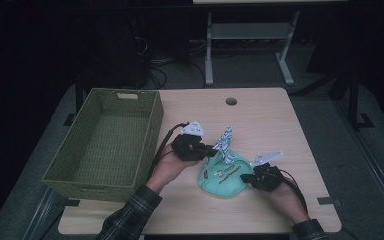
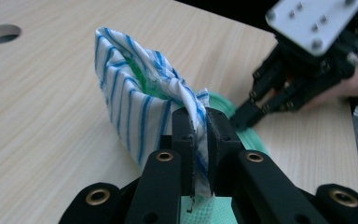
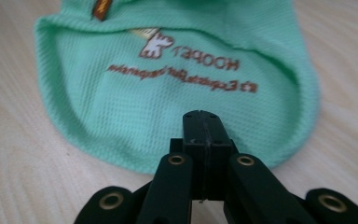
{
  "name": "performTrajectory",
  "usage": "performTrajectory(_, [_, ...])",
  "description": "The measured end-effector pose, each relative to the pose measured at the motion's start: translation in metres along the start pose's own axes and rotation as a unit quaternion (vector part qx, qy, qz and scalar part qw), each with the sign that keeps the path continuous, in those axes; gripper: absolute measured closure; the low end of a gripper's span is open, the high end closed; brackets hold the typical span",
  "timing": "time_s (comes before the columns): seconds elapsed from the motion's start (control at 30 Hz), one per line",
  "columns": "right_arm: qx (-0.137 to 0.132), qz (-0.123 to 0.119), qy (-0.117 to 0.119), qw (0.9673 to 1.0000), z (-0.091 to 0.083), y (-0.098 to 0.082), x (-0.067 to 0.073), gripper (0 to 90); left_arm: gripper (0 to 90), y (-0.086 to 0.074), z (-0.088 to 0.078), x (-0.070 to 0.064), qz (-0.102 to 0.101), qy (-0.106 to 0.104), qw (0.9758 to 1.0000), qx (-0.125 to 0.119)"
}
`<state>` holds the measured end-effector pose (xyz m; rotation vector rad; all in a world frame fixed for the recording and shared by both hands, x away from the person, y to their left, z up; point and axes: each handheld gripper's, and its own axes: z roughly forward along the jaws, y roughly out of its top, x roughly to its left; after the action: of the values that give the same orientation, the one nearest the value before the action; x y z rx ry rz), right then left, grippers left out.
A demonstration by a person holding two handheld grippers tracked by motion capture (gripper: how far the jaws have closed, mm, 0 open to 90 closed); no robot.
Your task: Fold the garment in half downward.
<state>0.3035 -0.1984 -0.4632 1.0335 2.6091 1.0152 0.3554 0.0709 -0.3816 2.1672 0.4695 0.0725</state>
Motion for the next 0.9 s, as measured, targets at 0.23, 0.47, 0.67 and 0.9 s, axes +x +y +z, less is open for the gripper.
performTrajectory(0.23, [-0.018, 0.016, -0.015, 0.9996, -0.011, -0.002, -0.01, 90.0, 82.8, -0.005, 0.013, -0.008, 0.007, -0.017, 0.9997, 0.018])
performTrajectory(0.47, [-0.02, 0.025, -0.024, 0.9992, -0.015, -0.004, -0.015, 90.0, 82.3, -0.011, 0.025, -0.014, 0.006, -0.028, 0.9989, 0.037])
performTrajectory(0.67, [-0.021, 0.024, -0.024, 0.9992, -0.016, -0.004, -0.016, 90.0, 79.8, -0.013, 0.027, -0.013, 0.0, -0.028, 0.9991, 0.032])
performTrajectory(0.9, [-0.019, 0.025, -0.025, 0.9992, -0.016, -0.004, -0.017, 90.0, 67.9, -0.011, 0.024, -0.012, -0.012, -0.037, 0.999, 0.02])
